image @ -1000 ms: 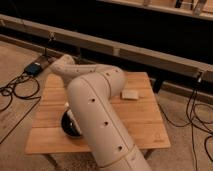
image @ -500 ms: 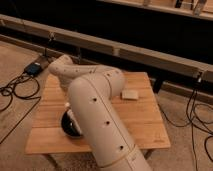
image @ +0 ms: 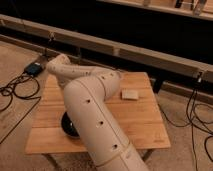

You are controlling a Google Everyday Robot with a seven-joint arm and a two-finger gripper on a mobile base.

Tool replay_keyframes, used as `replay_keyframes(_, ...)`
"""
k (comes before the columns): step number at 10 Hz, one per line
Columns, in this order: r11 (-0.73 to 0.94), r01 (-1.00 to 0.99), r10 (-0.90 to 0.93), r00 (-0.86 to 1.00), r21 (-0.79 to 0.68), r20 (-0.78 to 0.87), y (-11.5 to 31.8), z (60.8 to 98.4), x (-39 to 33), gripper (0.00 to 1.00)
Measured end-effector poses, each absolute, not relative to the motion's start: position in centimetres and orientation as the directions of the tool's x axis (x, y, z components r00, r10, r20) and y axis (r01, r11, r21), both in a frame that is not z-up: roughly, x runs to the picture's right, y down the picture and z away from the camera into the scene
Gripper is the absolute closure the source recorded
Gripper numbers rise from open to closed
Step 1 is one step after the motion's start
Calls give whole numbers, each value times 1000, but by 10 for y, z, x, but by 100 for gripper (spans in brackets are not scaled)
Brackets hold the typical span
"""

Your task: Place the eraser on the white sponge

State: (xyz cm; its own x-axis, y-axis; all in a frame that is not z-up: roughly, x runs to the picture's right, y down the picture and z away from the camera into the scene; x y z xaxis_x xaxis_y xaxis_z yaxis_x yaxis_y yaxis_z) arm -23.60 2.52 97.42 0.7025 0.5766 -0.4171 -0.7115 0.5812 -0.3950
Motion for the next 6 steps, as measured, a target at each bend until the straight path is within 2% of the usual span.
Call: replay_keyframes(6,595,-693,586,720,-407,-371,4,993,-230,35)
